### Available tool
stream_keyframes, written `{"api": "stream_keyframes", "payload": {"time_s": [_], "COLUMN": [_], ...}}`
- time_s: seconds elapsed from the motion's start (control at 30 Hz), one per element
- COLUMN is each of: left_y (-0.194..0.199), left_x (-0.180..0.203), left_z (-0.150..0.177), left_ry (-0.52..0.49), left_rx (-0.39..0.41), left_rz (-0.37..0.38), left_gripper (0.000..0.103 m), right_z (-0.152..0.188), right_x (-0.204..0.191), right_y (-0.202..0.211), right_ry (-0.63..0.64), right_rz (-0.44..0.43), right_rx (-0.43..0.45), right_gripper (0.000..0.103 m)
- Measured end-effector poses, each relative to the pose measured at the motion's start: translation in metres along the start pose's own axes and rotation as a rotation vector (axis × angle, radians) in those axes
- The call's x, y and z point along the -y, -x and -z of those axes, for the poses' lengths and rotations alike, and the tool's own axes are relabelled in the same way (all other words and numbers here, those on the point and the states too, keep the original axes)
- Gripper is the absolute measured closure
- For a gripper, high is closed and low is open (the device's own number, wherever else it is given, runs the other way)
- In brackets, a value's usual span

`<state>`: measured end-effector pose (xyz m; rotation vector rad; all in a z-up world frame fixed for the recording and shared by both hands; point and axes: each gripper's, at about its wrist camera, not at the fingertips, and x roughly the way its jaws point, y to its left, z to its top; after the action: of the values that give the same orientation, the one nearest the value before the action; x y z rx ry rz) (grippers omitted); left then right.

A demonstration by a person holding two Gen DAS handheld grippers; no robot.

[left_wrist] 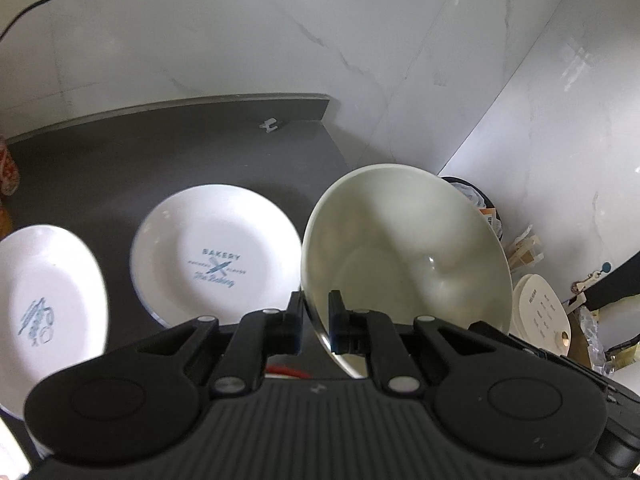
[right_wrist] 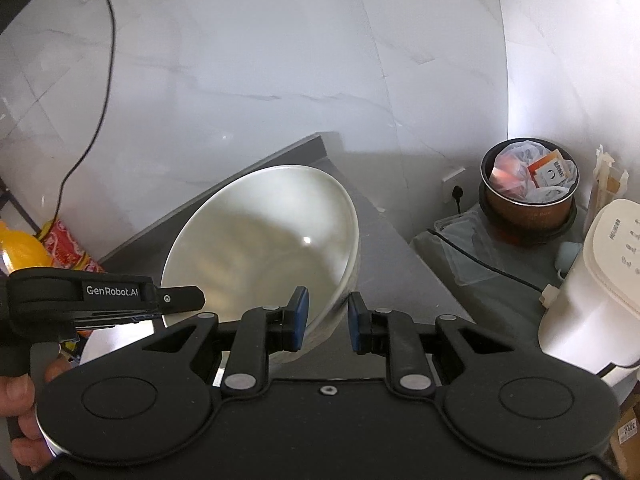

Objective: Organize plates and bowls
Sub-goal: 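Carry the second cream bowl with both grippers onto the bowl stack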

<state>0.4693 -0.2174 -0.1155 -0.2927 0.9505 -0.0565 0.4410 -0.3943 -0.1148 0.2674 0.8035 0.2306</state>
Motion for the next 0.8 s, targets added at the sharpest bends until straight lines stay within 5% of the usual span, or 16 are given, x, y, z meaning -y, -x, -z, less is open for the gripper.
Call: {"api": "stream_keyframes", "payload": {"time_s": [0.8], "left_y": [0.069], "left_x": [-0.051], "left_z": [0.043], "left_ry": [-0.006], "left_rx": [-0.001], "left_rz": [0.009], "left_gripper": [0.092], "right_z": [0.05], "right_x": [-0.066], "right_y": [0.043], "right_ry": [0.024], "right_rz": [-0.001], "right_rx": [-0.017], "right_gripper": [0.082]}}
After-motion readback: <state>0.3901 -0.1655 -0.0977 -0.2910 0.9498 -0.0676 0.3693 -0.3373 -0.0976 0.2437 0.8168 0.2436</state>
